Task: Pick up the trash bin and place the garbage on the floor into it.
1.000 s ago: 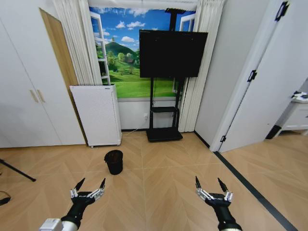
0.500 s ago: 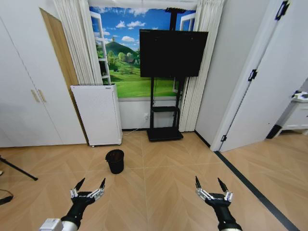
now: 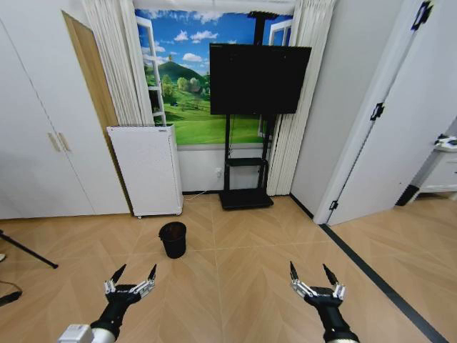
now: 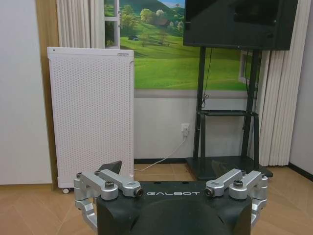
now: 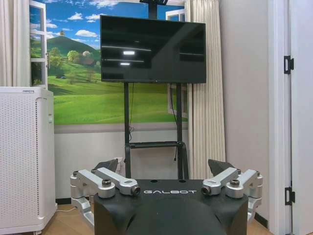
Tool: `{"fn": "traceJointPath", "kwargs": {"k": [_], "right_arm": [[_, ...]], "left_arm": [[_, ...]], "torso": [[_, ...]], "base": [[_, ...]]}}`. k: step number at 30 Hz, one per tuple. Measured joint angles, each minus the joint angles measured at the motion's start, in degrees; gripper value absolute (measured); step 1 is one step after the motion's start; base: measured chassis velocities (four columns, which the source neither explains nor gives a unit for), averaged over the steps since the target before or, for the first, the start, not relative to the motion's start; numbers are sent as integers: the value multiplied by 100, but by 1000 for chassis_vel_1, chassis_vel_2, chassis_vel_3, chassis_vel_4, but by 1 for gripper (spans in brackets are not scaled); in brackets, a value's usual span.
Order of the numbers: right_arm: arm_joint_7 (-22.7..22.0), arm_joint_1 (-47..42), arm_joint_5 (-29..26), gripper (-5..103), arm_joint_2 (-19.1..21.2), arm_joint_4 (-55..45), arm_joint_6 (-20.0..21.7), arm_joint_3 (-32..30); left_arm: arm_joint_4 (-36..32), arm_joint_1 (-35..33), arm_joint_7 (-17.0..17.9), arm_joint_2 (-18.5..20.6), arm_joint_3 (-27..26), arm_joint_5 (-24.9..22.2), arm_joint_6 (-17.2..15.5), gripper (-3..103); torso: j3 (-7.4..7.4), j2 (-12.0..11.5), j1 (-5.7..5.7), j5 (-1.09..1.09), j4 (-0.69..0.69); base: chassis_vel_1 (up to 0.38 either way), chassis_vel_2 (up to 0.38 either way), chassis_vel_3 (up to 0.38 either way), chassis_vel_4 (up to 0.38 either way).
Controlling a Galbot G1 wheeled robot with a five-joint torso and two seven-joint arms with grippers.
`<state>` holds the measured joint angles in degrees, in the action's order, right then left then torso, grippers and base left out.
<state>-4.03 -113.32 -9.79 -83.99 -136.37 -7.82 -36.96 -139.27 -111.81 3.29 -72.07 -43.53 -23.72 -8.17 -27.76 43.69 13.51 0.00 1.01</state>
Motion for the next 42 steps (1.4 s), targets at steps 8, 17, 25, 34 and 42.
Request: {"fn": "traceJointPath", "kwargs": {"k": [8, 17, 25, 34, 42], "right_arm": [[0, 0, 0, 100, 0, 0, 0, 0], [0, -1, 0, 100, 0, 0, 0, 0], [0, 0, 0, 100, 0, 0, 0, 0], [0, 0, 0, 100, 0, 0, 0, 0], [0, 0, 0, 100, 0, 0, 0, 0]], "left_arm": [[0, 0, 0, 0, 0, 0, 0, 100], [0, 0, 0, 0, 0, 0, 0, 100], [0, 0, 0, 0, 0, 0, 0, 100], [0, 0, 0, 0, 0, 0, 0, 100], [0, 0, 0, 0, 0, 0, 0, 100]], "torso": [[0, -1, 1, 0, 0], [2, 1, -3, 0, 0], [0, -1, 0, 0, 0], [0, -1, 0, -1, 0], [0, -1, 0, 0, 0]], "base": [[19, -14, -10, 15], [92, -65, -86, 78], [1, 0, 1, 6], [0, 0, 0, 0], [0, 0, 0, 0]]}}
